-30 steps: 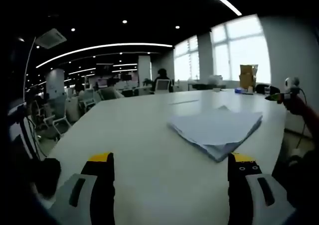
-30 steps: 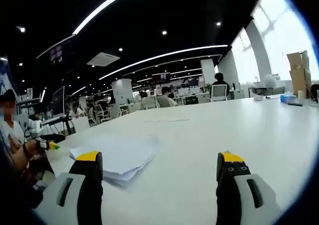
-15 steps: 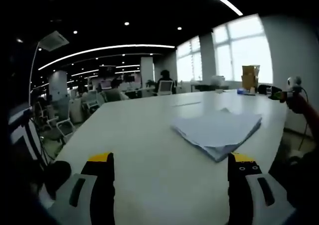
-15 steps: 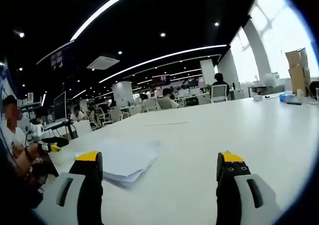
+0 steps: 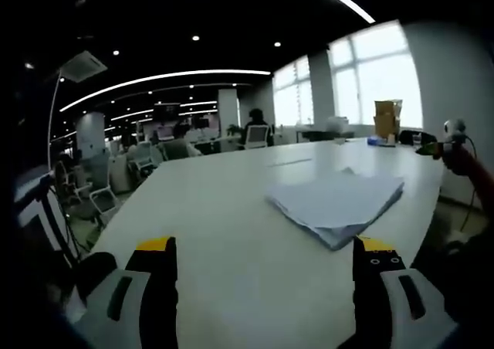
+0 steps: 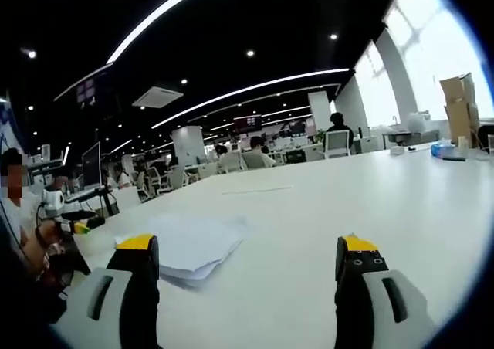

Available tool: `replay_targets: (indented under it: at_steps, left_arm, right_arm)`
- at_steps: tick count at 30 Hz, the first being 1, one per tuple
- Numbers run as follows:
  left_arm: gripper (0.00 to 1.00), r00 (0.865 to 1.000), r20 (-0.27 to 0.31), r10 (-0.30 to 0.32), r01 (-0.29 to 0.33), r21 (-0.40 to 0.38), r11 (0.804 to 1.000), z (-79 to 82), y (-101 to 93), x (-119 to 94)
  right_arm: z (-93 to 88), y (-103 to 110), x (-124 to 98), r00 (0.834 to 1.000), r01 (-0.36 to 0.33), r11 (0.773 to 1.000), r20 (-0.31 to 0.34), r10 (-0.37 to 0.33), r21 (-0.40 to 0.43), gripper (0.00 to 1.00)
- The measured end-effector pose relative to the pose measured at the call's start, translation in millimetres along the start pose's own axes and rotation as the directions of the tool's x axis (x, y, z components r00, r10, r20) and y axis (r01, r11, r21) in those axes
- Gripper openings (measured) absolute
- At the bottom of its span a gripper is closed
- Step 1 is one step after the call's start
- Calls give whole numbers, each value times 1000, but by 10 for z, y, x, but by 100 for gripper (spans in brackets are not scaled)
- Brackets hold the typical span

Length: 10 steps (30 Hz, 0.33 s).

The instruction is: Organize the stack of printing papers by aligning and flattening the scattered papers on the table

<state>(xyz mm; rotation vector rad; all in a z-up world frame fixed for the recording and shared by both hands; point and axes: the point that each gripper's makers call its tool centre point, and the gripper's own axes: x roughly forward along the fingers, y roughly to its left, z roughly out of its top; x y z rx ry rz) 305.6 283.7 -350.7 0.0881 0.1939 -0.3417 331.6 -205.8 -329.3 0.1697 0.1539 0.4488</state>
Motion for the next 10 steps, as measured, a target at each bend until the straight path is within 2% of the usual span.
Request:
replay_targets:
  at_steps: [10]
  left_arm:
    - [97,1000,-6,-8,8,7,1000,32,-21,-62]
  right_arm:
    - [-33,-6,4,1000,1,1000,-12,-1,-2,90]
